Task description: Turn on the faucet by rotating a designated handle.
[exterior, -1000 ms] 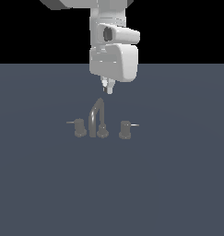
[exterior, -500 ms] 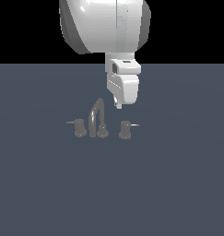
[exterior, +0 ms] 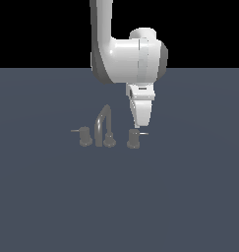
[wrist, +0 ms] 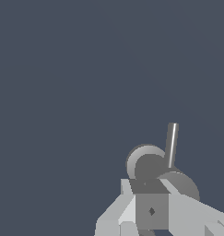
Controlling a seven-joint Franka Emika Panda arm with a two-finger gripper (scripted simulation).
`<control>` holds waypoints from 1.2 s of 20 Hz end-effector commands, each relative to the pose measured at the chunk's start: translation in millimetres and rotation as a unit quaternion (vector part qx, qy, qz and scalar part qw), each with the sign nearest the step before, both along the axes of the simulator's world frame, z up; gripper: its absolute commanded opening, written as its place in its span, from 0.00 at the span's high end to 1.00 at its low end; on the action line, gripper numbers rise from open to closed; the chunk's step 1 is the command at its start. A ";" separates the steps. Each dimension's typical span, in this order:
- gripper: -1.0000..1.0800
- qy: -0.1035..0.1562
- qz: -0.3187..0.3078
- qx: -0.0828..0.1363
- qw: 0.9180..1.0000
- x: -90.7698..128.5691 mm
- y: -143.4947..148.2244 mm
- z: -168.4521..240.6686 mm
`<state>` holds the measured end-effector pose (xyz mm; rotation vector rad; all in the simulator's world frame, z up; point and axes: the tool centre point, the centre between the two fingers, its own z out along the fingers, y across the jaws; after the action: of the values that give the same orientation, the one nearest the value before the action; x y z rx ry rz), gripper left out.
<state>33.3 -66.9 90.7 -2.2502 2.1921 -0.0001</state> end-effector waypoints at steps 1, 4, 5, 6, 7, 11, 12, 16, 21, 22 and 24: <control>1.00 0.000 -0.023 -0.001 1.000 5.4 -9.0 -10.7; 1.00 0.000 -0.043 -0.001 0.999 9.4 -17.1 -20.0; 1.00 0.000 -0.048 -0.001 0.999 10.4 -19.2 -22.4; 1.00 0.000 -0.053 -0.001 0.999 11.2 -20.9 -24.4; 1.00 0.000 -0.056 -0.001 0.998 11.8 -22.4 -25.9; 1.00 0.000 -0.061 -0.001 0.998 12.8 -24.4 -28.2; 1.00 0.000 -0.061 0.000 0.998 12.7 -24.3 -27.8; 1.00 0.000 -0.060 0.000 0.998 12.4 -23.9 -27.1; 1.00 -0.014 -0.051 0.002 0.999 13.9 -16.1 -10.6; 1.00 -0.012 -0.052 0.001 0.999 9.6 -18.9 -12.6; 1.00 -0.009 -0.054 0.001 0.998 0.8 -24.5 -16.6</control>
<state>40.7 -86.9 77.1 -2.1197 2.2937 -0.0231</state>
